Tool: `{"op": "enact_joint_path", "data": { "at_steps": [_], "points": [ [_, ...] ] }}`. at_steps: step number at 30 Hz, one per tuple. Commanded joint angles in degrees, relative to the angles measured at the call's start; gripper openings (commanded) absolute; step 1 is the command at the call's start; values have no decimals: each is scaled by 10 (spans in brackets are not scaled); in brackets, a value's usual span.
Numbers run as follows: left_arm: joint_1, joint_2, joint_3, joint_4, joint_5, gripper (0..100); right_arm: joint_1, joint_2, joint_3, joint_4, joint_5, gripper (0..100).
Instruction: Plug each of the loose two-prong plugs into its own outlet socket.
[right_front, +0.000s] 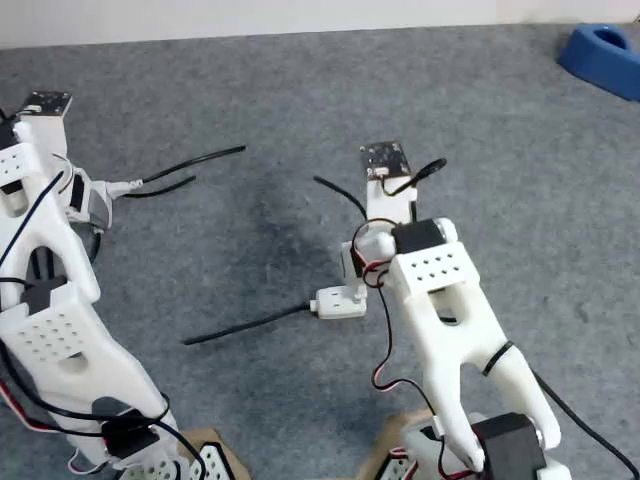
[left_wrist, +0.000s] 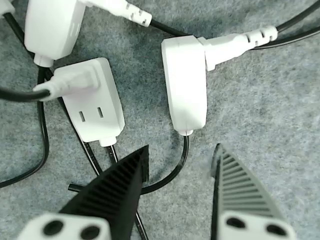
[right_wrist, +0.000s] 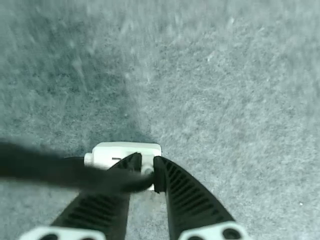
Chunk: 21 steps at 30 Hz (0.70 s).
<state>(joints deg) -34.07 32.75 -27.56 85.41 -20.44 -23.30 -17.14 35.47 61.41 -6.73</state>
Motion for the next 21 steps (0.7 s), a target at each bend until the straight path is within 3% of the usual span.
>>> {"op": "enact_joint_path", "data": {
  "at_steps": [1, 21],
  "points": [
    [-7, -43, -25, 1, 4, 217, -30, 21, 27, -4, 4, 5],
    [-16, -42, -85, 5, 6, 214, 6, -2, 116, 8, 55, 5]
  ]
}}
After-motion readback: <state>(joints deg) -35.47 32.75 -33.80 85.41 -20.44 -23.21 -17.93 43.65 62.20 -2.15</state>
